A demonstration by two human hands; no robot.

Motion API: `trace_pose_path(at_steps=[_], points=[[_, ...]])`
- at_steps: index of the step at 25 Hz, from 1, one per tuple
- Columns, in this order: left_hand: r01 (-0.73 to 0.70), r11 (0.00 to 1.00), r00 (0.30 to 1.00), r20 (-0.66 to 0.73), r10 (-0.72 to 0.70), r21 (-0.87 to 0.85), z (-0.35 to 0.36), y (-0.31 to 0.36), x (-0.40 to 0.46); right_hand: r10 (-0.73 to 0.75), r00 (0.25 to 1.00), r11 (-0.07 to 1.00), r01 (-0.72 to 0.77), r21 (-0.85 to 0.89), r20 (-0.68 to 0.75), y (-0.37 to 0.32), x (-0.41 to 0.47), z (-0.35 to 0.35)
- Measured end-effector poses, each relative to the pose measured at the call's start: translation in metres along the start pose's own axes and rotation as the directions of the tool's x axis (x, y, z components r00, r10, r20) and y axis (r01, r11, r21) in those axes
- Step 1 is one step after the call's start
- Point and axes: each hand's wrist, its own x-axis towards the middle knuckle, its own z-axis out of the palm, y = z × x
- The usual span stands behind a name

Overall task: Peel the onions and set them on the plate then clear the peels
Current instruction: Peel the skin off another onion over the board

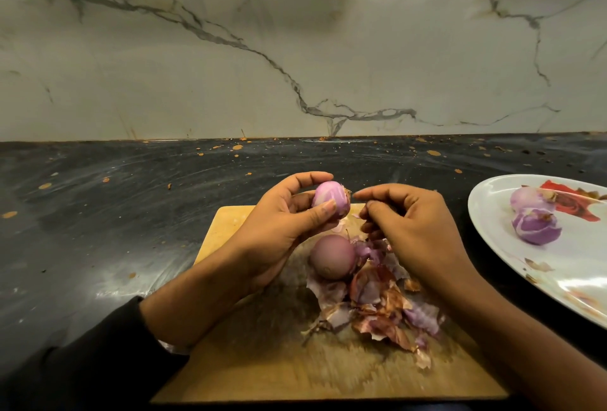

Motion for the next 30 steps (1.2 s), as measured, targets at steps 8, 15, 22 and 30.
trace_pose_path(at_steps=[8,15,22,30], points=[[-0.021,0.999,0.999,-0.036,0.022,0.037,-0.0024,-0.0002,0.0001,-0.025,0.998,0.997,0.021,0.07,0.058,-0.0034,-0.003,0.0008],[-0.018,0.999,0.999,-0.032,0.019,0.046,-0.0056,-0.0017,0.0011,-0.049,0.996,0.969,0.029,0.246,0.079,-0.0052,-0.0049,0.0005],[-0.022,0.999,0.999,-0.033,0.023,0.032,-0.0039,-0.0012,0.001,-0.106,0.991,0.978,0.09,0.191,0.08,-0.003,-0.0049,0.0001],[-0.06,0.987,0.997,-0.047,0.068,0.147,-0.0013,-0.0031,-0.0009,-0.188,0.98,0.982,0.189,0.005,-0.063,-0.0026,-0.0064,0.0065]])
